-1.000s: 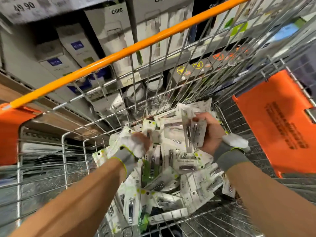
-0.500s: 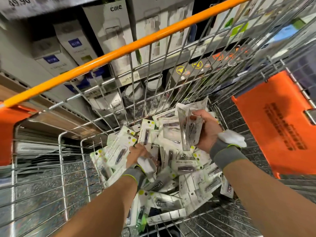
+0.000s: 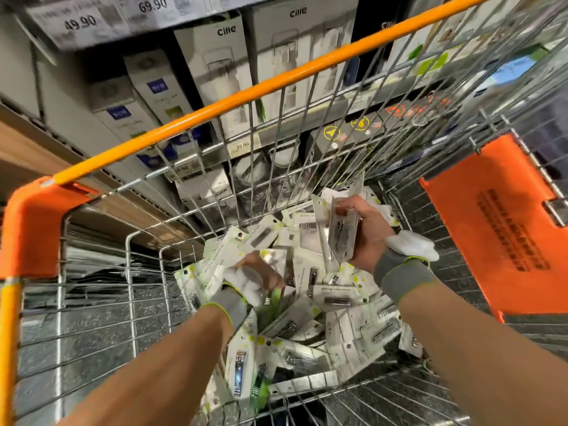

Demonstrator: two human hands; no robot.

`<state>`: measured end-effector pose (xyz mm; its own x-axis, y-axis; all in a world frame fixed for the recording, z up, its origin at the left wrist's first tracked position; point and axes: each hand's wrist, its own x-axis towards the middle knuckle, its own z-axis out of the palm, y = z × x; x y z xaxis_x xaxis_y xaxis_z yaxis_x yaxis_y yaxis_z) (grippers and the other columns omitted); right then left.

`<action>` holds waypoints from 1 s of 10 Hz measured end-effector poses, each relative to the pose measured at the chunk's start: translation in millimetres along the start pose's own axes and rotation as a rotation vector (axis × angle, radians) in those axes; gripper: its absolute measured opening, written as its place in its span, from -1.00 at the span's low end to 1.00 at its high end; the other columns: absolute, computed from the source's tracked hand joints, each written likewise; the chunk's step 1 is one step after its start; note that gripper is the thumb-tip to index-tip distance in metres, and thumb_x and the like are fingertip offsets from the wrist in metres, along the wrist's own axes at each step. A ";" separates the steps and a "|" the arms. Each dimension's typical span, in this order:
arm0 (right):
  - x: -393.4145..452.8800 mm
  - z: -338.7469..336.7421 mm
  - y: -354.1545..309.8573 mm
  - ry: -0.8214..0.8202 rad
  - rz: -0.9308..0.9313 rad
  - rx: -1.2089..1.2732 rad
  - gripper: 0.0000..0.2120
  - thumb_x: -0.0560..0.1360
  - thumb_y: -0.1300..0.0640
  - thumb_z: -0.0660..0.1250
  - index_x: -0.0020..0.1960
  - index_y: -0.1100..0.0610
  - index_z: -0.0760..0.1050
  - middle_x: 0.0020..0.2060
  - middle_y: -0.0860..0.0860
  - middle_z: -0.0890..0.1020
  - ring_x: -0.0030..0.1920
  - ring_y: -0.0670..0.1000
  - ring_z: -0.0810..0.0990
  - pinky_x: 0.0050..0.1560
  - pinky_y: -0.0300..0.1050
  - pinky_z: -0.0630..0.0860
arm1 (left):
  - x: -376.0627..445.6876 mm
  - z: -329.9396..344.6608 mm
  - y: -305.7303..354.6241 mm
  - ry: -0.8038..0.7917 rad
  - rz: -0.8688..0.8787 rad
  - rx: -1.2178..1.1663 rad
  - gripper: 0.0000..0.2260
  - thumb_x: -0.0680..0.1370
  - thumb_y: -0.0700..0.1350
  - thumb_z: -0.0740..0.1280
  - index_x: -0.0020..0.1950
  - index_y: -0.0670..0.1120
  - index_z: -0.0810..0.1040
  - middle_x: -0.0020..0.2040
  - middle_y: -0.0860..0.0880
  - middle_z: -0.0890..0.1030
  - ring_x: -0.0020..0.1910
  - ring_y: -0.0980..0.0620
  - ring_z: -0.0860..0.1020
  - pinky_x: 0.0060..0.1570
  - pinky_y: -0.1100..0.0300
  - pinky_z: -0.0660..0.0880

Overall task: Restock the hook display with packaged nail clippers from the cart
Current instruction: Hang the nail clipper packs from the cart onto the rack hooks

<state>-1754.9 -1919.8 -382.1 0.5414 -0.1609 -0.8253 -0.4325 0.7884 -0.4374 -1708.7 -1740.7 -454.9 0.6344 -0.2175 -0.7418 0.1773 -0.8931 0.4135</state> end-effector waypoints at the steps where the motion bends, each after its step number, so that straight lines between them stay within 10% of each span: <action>1: -19.0 10.7 -10.2 -0.048 -0.026 0.008 -0.82 0.48 0.12 0.24 -0.30 0.10 0.41 -0.42 0.04 0.44 -0.51 0.01 0.46 -0.37 -0.25 0.46 | -12.4 -21.8 9.2 0.030 0.124 -0.093 -0.63 0.45 -0.14 0.44 0.17 -0.30 0.49 0.02 -0.14 0.57 -0.07 0.08 0.43 -0.02 0.18 0.42; 4: -87.9 41.7 -53.2 -0.299 -0.139 -0.140 -0.55 0.54 0.06 0.14 -0.48 0.13 0.51 -0.57 0.01 0.48 -0.56 -0.03 0.45 -0.41 -0.23 0.37 | -80.3 -81.3 46.4 -0.090 0.140 -0.887 -0.91 0.56 -0.21 0.29 -0.15 -0.15 0.52 -0.33 -0.04 0.60 -0.39 0.07 0.53 -0.37 0.26 0.48; 10: -305.4 147.6 -108.9 -0.760 -0.431 -0.191 -0.89 0.36 0.21 0.29 -0.18 0.13 0.59 -0.31 0.05 0.64 -0.32 0.01 0.63 -0.14 -0.09 0.59 | -308.4 -216.1 114.7 0.370 0.719 -0.753 -0.73 0.55 -0.11 0.33 -0.35 -0.14 0.51 -0.44 -0.02 0.41 -0.45 0.08 0.37 -0.36 0.29 0.41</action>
<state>-1766.7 -1868.8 -29.7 0.9868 0.0704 -0.1456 -0.1573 0.6269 -0.7630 -1721.5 -1690.9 -64.7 0.9369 -0.3464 -0.0481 0.0104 -0.1100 0.9939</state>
